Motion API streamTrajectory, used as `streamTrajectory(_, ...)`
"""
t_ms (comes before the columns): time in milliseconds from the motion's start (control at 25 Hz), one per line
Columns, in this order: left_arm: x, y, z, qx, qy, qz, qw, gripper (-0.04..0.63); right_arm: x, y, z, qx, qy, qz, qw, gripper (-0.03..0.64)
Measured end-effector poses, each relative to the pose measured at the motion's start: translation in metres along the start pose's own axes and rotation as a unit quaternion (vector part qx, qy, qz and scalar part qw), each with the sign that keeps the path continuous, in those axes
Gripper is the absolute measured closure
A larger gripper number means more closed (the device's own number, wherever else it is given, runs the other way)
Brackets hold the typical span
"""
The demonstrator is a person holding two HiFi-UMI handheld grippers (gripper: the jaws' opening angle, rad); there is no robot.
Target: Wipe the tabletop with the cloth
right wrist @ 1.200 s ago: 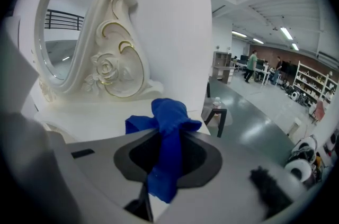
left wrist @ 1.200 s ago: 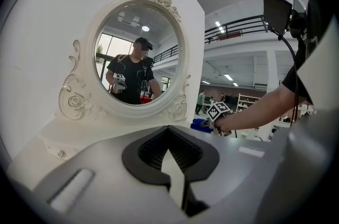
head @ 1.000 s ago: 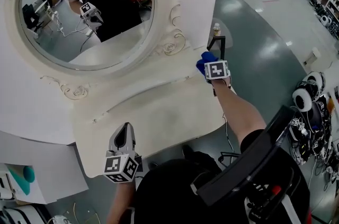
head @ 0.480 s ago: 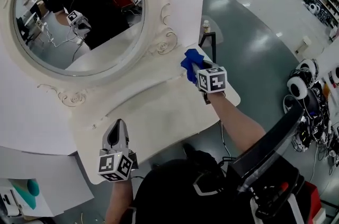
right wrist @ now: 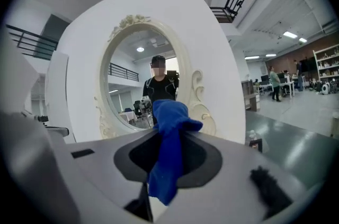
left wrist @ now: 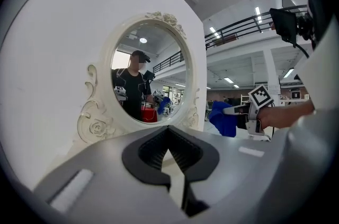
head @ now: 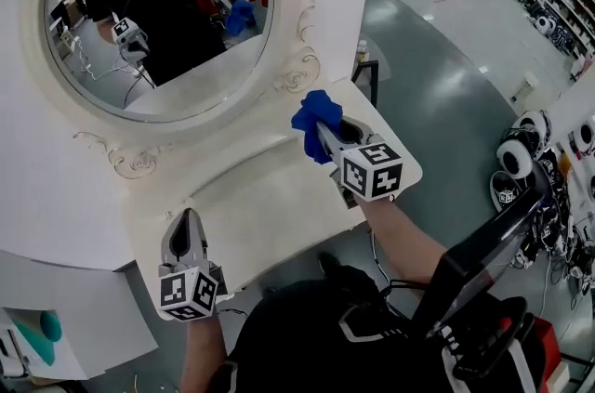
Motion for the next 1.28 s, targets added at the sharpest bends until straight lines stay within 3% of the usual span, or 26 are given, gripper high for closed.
streamTrajectory(160, 0.015, 0.009, 0.011, -0.005, 0.007, -0.015, 0.9999, 0.588, 0.006, 0.016, 0.031, 0.024, 0.028, -0.03, 0.999, 0.529)
streamTrajectory(360, 0.03, 0.021, 0.021, -0.008, 0.009, -0.028, 0.9995, 0.588, 0.009, 0.029, 0.057, 0.016, 0.042, -0.058, 0.997, 0.529)
streamTrajectory(640, 0.048, 0.035, 0.032, -0.005, 0.034, -0.034, 0.9988, 0.588, 0.012, 0.037, 0.087, 0.046, 0.084, -0.058, 0.994, 0.532)
streamTrajectory(1280, 0.048, 0.044, 0.025, -0.016, 0.034, -0.057, 0.9977, 0.586, 0.014, 0.039, 0.089, 0.047, 0.087, -0.066, 0.993, 0.533)
Point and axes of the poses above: the fingertips, and each gripper's own axes: x backward along the fingers, z to its left, y out of its top, the point moved 9 cm from there along x, backward along the fingers, and after that the axes turned 5 degrees about x, right-handed, at the moved point
